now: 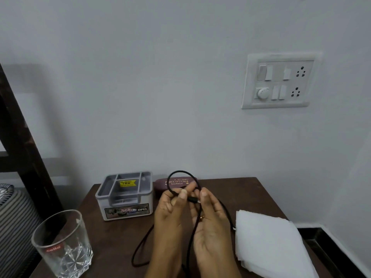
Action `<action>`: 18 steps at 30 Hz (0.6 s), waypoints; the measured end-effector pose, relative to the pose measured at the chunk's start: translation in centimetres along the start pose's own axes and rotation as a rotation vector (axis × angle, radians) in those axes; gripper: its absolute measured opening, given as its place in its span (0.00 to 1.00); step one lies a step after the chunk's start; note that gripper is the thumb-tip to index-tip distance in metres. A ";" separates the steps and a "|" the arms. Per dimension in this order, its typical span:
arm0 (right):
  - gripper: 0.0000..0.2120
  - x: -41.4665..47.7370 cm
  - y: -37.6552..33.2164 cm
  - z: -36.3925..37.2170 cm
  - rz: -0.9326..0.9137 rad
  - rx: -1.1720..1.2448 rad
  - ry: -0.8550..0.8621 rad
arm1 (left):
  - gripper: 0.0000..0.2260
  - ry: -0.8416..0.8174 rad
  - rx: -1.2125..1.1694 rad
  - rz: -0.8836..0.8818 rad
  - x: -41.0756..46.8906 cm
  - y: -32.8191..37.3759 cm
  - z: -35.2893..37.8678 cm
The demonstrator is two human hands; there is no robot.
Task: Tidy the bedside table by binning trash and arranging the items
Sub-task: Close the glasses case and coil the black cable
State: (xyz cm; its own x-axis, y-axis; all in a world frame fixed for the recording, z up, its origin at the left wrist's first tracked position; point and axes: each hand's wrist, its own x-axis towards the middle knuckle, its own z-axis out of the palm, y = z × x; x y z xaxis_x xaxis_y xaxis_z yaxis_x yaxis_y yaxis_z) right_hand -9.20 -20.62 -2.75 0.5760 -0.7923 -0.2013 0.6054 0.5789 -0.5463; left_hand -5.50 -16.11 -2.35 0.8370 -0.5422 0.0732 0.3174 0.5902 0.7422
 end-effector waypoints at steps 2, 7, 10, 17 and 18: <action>0.04 0.3 -0.3 -0.1 -0.039 0.064 0.050 | 0.04 0.016 0.209 0.037 0.0 -0.3 -0.5; 0.11 0.8 0.5 -0.5 -0.005 0.153 0.014 | 0.02 0.105 0.271 -0.005 0.3 -1.3 -1.1; 0.31 1.0 1.1 -0.4 -0.012 0.176 -0.094 | 0.03 0.195 0.152 -0.053 0.3 -1.9 -0.6; 0.23 1.0 0.5 -0.7 0.067 0.016 -0.378 | 0.24 0.280 -0.166 -0.077 0.2 -2.5 -0.5; 0.24 1.2 0.4 -1.0 0.038 -0.092 -0.394 | 0.31 0.267 -0.211 -0.107 0.2 -2.5 -0.4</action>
State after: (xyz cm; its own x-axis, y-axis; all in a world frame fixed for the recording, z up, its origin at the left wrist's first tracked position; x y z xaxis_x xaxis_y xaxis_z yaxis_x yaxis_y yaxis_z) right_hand -8.82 -21.47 -4.03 0.7741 -0.6259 0.0949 0.5384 0.5720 -0.6188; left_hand -5.95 -17.40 -4.46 0.8722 -0.4487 -0.1948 0.4713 0.6645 0.5799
